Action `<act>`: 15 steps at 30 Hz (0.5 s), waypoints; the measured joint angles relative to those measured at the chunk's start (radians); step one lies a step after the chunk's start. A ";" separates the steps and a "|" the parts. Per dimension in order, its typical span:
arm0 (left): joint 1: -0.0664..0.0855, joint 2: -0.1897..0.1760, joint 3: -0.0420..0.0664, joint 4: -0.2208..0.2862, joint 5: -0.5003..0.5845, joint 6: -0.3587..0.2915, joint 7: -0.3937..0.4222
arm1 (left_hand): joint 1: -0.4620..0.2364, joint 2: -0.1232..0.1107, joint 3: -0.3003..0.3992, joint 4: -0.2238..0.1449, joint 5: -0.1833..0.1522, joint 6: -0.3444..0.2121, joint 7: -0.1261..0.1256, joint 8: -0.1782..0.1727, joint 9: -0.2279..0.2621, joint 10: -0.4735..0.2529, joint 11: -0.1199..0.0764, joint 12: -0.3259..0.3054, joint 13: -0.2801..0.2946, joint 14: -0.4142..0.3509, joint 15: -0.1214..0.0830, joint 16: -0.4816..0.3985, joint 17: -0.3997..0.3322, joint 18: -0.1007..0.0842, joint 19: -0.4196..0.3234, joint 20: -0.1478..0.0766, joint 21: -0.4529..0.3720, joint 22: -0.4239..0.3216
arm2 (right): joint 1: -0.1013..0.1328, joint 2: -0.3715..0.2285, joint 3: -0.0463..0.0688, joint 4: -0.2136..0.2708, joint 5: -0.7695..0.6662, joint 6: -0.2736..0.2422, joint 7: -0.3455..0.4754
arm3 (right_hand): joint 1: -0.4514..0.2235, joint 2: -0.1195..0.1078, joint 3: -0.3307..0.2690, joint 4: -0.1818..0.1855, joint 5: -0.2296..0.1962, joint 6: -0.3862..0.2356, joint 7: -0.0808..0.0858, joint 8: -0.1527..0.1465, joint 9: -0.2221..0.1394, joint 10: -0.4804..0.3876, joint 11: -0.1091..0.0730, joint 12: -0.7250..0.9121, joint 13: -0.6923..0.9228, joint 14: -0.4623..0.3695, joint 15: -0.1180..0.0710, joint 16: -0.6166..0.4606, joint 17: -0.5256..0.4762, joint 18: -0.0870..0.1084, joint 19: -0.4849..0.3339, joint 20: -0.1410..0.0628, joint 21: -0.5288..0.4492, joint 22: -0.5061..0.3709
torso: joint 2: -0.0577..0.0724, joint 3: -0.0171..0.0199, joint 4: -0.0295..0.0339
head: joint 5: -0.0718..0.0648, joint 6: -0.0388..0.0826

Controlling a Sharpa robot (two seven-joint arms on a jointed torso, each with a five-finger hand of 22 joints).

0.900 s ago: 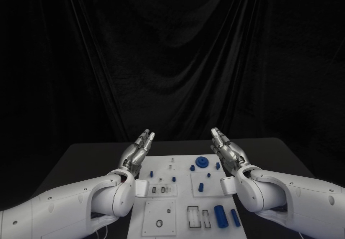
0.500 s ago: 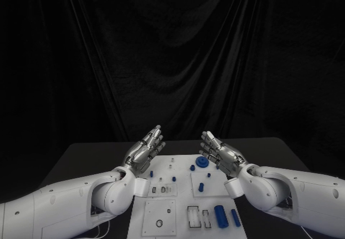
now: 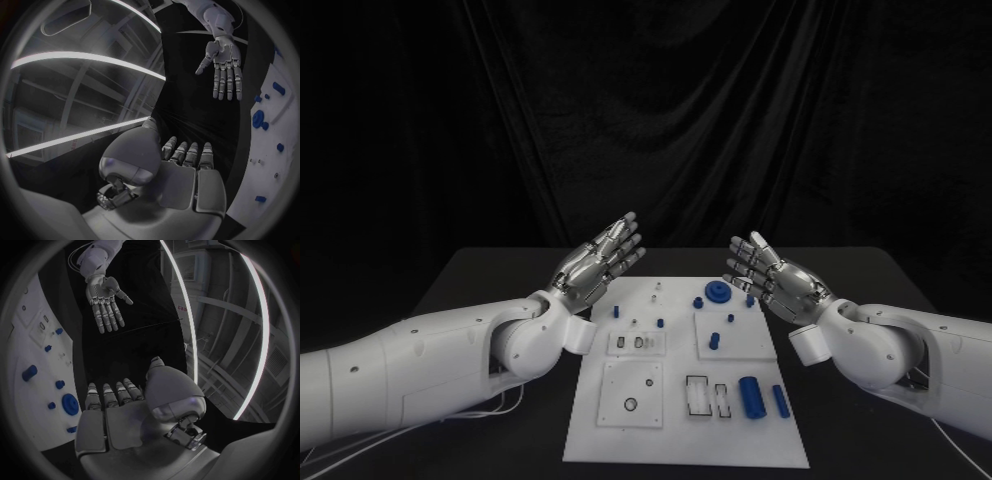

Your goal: Assemble the parts on the task board

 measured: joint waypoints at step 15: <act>-0.009 0.052 0.000 -0.060 -0.105 0.064 0.002 | 0.017 0.001 0.010 0.001 0.021 0.016 0.016 0.004 0.001 0.029 0.041 0.000 0.007 -0.001 0.038 0.000 0.000 0.000 0.001 0.048 0.000 0.000 | -0.008 -0.014 0.000 -0.025 -0.025 0.066 -0.002 | 0.076 0.003 0.019 0.001 0.086 0.011 0.011 0.005 0.001 0.000 0.033 0.000 0.000 0.003 0.034 0.000 0.000 0.000 0.004 0.030 0.000 0.000 | 0.012 0.0001 0.0165 | 0.022 -0.158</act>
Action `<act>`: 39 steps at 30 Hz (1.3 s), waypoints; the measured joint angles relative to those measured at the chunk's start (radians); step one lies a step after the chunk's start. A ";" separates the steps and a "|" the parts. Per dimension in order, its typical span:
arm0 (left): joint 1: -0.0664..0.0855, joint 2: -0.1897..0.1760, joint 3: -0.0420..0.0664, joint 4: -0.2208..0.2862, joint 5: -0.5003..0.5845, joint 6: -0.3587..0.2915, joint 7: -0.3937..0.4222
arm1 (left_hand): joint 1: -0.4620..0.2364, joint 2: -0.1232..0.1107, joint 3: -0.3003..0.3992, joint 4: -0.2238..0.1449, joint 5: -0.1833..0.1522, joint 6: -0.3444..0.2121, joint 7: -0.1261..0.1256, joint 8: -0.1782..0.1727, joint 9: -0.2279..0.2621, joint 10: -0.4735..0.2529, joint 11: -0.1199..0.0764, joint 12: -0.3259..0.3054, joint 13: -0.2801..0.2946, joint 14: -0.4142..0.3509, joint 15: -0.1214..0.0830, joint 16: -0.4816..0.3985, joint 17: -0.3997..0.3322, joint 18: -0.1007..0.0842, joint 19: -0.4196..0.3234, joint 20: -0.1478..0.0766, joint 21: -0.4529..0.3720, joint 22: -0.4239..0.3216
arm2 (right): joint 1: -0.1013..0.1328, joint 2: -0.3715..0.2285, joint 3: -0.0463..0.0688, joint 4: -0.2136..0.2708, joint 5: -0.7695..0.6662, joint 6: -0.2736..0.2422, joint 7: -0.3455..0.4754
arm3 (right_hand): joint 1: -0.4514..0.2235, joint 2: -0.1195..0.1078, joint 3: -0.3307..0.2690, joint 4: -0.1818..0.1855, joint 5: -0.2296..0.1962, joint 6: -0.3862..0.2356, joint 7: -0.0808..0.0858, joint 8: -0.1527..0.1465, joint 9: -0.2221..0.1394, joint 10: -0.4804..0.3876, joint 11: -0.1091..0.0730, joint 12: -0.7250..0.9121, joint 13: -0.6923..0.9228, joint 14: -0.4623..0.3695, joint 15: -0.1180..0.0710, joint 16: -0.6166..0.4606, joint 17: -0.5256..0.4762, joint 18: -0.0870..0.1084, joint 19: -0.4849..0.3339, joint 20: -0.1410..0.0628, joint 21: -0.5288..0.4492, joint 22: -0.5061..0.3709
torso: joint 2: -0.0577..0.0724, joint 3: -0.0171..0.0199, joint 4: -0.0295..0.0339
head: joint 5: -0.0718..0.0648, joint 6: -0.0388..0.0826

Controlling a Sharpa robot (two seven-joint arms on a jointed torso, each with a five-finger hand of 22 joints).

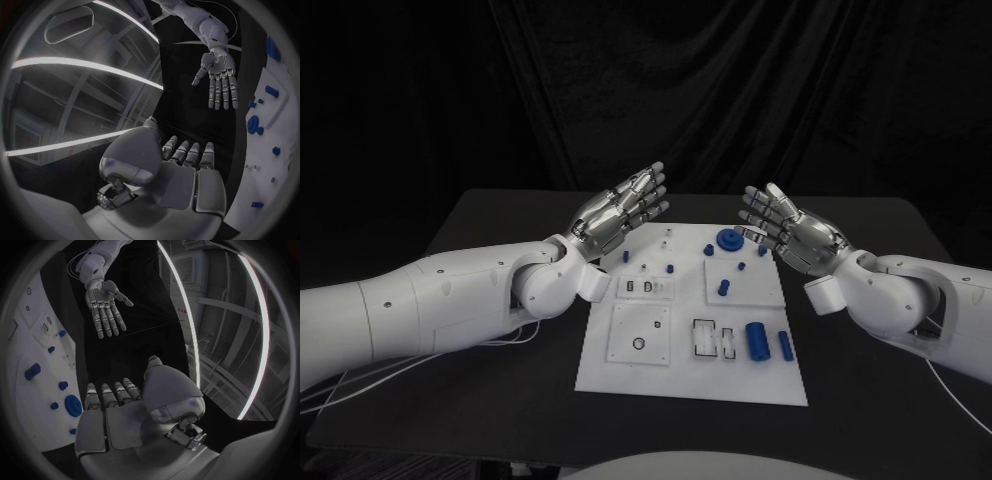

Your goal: Assemble the parts on the task board

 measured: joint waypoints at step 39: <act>0.062 -0.304 0.016 0.279 -0.041 -0.095 0.003 | 0.202 -0.040 0.090 -0.031 0.262 0.415 0.157 0.107 0.043 0.353 0.162 0.396 0.058 0.269 0.106 0.287 0.051 0.023 0.036 0.099 0.006 0.009 | 0.259 -0.099 -0.001 0.118 -0.481 -0.230 -0.175 | 0.442 -0.160 0.189 -0.327 0.187 0.567 0.166 0.295 0.052 0.529 0.170 0.699 0.060 1.084 -0.043 0.734 0.185 0.008 1.004 -0.042 0.764 0.384 | 0.054 -0.0025 0.0139 | -0.128 -0.058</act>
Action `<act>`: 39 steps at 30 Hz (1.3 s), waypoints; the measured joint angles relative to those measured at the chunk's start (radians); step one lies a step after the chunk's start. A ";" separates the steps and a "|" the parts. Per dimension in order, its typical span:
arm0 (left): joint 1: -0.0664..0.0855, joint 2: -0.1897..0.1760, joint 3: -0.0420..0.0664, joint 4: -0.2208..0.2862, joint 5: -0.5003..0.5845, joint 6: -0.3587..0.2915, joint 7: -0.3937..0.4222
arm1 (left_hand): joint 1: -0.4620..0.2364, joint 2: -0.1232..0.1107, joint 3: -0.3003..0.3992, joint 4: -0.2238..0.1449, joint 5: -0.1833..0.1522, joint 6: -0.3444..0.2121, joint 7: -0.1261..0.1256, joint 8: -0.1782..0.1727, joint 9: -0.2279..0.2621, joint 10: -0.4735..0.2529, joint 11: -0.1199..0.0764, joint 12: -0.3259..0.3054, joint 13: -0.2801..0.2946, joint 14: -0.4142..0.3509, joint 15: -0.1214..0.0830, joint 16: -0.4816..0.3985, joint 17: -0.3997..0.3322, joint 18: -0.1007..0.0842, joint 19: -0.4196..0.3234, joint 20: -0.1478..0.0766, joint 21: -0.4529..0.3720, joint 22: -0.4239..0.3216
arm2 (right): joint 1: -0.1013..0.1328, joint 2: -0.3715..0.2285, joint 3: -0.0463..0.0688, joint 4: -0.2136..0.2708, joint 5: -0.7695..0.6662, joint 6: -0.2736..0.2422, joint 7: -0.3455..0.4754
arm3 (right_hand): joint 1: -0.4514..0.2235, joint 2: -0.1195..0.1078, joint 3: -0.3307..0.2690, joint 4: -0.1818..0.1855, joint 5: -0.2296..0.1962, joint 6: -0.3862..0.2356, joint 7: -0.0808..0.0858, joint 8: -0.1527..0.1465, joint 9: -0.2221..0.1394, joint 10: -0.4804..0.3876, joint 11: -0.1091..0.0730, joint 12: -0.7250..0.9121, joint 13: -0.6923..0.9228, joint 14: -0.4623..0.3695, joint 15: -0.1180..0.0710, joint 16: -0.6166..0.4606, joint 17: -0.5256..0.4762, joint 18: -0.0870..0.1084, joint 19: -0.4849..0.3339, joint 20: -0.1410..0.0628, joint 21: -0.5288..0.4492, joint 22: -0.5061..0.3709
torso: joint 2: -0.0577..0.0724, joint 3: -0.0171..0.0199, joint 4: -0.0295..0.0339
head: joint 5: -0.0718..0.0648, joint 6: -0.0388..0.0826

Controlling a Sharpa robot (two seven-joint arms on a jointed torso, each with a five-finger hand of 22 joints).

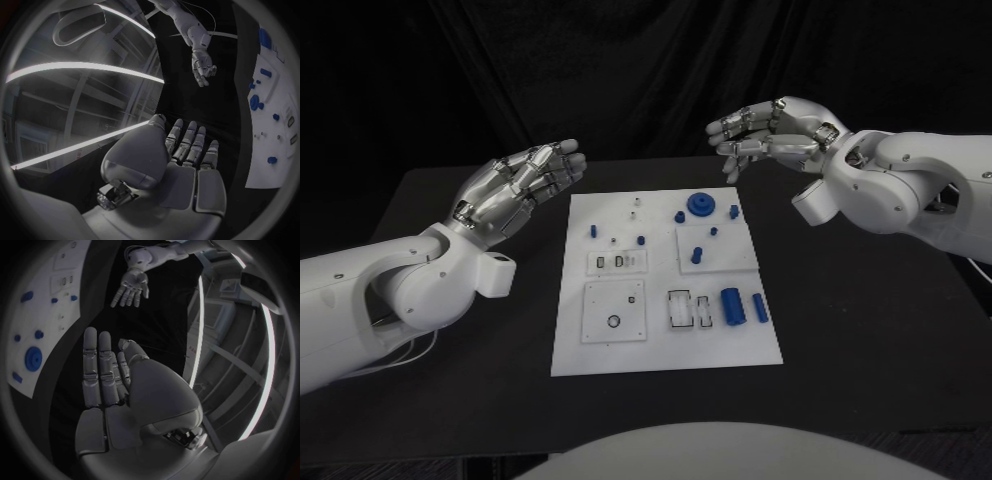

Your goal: Assemble the parts on the task board

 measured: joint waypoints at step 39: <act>0.024 -0.044 -0.005 0.070 0.062 -0.038 0.001 | 0.008 0.008 0.024 0.005 0.027 0.024 0.004 0.004 0.000 0.010 0.008 0.018 -0.002 0.018 0.005 0.031 0.002 -0.016 0.000 0.000 0.000 0.001 | 0.016 0.014 0.001 0.105 -1.380 -0.102 -0.522 | -0.070 -0.193 0.177 0.151 -0.256 0.141 -0.077 -0.142 0.015 0.196 -0.046 -0.219 0.007 0.259 -0.064 0.470 0.435 -0.064 0.300 -0.048 0.565 0.704 | 0.158 -0.0459 0.0612 | -0.039 0.155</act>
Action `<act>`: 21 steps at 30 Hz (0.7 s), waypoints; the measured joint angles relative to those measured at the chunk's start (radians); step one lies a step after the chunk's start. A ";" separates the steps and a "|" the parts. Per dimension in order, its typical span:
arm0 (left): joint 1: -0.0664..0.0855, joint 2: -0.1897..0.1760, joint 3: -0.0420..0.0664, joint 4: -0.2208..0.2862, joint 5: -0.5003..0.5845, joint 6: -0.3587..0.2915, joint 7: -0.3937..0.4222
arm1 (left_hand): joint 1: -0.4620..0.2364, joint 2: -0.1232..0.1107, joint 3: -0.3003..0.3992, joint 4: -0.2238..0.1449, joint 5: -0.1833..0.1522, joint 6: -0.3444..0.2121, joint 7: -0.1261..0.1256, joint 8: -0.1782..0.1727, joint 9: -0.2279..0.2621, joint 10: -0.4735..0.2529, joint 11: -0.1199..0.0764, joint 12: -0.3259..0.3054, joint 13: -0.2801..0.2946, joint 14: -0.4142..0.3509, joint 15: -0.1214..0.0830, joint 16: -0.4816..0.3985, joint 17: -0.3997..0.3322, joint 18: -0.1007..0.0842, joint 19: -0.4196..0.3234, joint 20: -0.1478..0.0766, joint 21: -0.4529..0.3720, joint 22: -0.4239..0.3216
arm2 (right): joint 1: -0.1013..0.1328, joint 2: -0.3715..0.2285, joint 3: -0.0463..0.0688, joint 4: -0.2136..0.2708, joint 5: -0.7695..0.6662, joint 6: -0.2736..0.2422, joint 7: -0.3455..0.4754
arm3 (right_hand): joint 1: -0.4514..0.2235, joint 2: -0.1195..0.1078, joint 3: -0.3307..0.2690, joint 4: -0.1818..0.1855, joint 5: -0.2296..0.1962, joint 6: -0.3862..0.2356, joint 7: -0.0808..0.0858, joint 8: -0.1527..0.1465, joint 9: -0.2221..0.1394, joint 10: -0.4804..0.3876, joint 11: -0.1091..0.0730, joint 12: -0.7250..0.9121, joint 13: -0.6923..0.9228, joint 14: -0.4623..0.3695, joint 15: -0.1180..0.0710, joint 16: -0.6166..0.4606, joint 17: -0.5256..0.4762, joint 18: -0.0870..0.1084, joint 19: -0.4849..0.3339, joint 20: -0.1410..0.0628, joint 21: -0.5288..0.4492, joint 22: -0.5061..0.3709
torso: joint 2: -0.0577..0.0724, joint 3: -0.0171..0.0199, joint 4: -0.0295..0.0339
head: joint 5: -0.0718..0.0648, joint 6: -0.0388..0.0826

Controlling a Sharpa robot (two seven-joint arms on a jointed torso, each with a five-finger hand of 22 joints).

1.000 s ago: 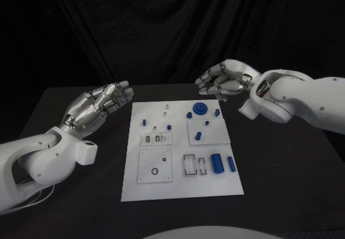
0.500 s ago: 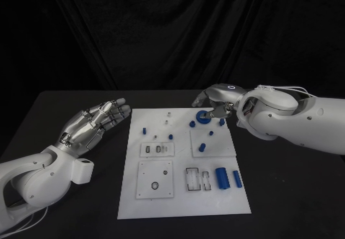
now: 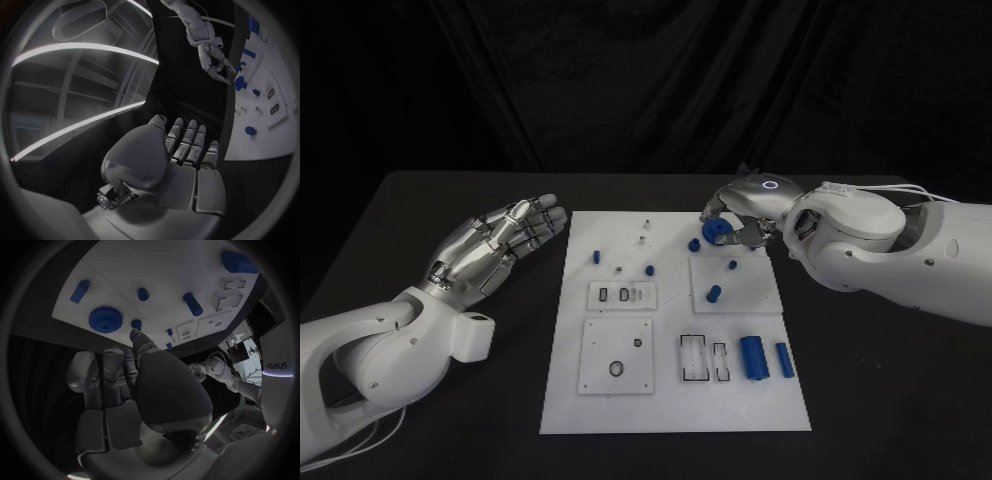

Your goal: Assemble the parts on the task board

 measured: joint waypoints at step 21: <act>0.000 0.005 -0.007 -0.014 0.016 0.005 0.000 | 0.012 -0.011 0.039 -0.006 0.005 0.000 0.007 0.000 -0.001 -0.005 0.005 0.008 0.000 -0.001 0.010 0.022 0.001 -0.016 -0.031 0.002 -0.006 -0.010 | -0.056 0.037 0.000 -0.047 -0.027 -0.043 0.015 | -0.008 -0.008 0.033 0.016 0.002 0.027 0.009 -0.009 0.007 0.067 -0.011 0.004 0.004 0.007 0.007 -0.020 -0.016 0.000 0.006 -0.001 -0.008 0.004 | -0.005 -0.0012 -0.0036 | 0.015 -0.013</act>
